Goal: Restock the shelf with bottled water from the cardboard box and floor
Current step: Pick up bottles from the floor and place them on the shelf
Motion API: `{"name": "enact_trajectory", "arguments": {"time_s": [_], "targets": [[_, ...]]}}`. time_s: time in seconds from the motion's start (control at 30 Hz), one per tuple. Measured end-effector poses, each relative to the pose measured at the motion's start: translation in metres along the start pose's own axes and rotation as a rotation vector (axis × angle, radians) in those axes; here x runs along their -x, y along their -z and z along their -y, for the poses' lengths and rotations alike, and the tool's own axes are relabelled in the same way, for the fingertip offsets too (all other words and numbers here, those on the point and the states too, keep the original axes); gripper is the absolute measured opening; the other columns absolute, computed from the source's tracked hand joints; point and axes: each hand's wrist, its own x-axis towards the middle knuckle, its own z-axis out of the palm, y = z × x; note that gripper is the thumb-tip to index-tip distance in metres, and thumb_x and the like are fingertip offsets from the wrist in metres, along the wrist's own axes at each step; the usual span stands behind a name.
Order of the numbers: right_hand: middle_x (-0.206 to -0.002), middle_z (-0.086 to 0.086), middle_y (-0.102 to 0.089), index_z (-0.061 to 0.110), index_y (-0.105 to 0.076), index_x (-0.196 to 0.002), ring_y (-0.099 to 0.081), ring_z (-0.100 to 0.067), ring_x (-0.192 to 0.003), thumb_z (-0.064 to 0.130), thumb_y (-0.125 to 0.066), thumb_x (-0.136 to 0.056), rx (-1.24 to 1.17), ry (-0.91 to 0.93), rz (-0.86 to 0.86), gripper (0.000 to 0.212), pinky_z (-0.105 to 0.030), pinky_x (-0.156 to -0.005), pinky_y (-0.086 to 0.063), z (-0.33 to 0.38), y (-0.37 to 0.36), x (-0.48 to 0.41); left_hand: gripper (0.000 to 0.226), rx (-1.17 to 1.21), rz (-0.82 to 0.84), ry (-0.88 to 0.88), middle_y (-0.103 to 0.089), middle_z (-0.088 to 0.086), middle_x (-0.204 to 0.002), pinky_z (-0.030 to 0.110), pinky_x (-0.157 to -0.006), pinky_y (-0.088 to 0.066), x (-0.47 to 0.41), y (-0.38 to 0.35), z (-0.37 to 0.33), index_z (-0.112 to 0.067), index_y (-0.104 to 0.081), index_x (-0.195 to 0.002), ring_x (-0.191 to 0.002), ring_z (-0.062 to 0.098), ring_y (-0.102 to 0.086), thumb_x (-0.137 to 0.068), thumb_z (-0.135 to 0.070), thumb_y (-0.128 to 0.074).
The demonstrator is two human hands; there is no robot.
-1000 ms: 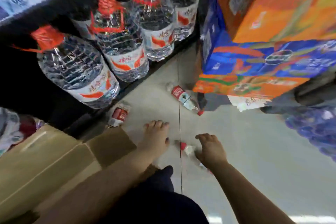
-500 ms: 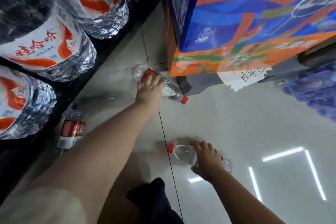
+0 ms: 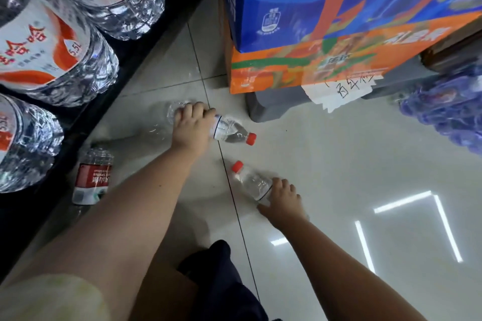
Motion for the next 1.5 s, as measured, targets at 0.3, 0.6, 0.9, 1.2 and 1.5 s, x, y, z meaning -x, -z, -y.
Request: {"name": "enact_trajectory", "arguments": {"time_s": [0.3, 0.6, 0.9, 1.2, 1.5], "targets": [[-0.120, -0.011, -0.048, 0.009, -0.042, -0.125, -0.049, -0.033, -0.112, 0.046, -0.072, -0.075, -0.234, -0.081, -0.147, 0.069, -0.041, -0.091, -0.043, 0.005, -0.008, -0.002, 0.054, 0.012, 0.348, 0.134, -0.057, 0.005, -0.124, 0.037, -0.098, -0.037, 0.005, 0.003, 0.006, -0.021, -0.050, -0.123, -0.117, 0.028, -0.051, -0.073, -0.020, -0.071], [-0.094, -0.012, -0.073, 0.014, -0.063, -0.102, -0.072, -0.027, -0.085, 0.011, -0.077, -0.073, -1.019, -0.020, 0.116, 0.032, -0.040, -0.076, -0.060, 0.030, 0.056, 0.044, 0.018, 1.258, 0.259, 0.940, -0.071, 0.001, -0.079, 0.025, -0.059, -0.053, 0.107, 0.096, -0.010, -0.019, -0.065, -0.090, -0.070, 0.017, -0.069, -0.076, -0.024, -0.075], [-0.104, -0.010, -0.074, 0.018, -0.060, -0.115, -0.072, -0.029, -0.093, 0.033, -0.084, -0.055, -1.198, 0.452, 0.244, 0.067, -0.044, -0.084, -0.058, 0.117, 0.204, 0.172, 0.027, 1.620, 0.026, 0.924, -0.075, 0.006, -0.080, 0.051, -0.079, -0.056, 0.177, 0.299, -0.006, -0.021, -0.066, -0.092, -0.079, 0.029, -0.070, -0.073, -0.030, -0.082], [-0.090, -0.005, -0.073, 0.021, -0.059, -0.109, -0.070, -0.019, -0.074, 0.025, -0.075, -0.057, -1.136, 0.787, 0.215, 0.054, -0.031, -0.068, -0.056, 0.196, 0.273, 0.325, 0.069, 1.777, -0.347, 0.766, -0.070, 0.019, -0.099, 0.053, -0.084, -0.054, 0.289, 0.452, 0.022, -0.012, -0.061, -0.118, -0.085, 0.033, -0.067, -0.058, -0.035, -0.086], [-0.101, -0.003, -0.072, 0.023, -0.057, -0.113, -0.069, -0.019, -0.091, 0.014, -0.072, -0.081, -1.037, 0.986, 0.156, 0.037, -0.036, -0.082, -0.054, 0.328, 0.260, 0.419, 0.030, 1.715, -0.680, 0.802, -0.076, 0.009, -0.093, 0.041, -0.083, -0.056, 0.394, 0.517, 0.105, -0.018, -0.067, -0.108, -0.088, 0.028, -0.072, -0.080, -0.022, -0.076]]}}
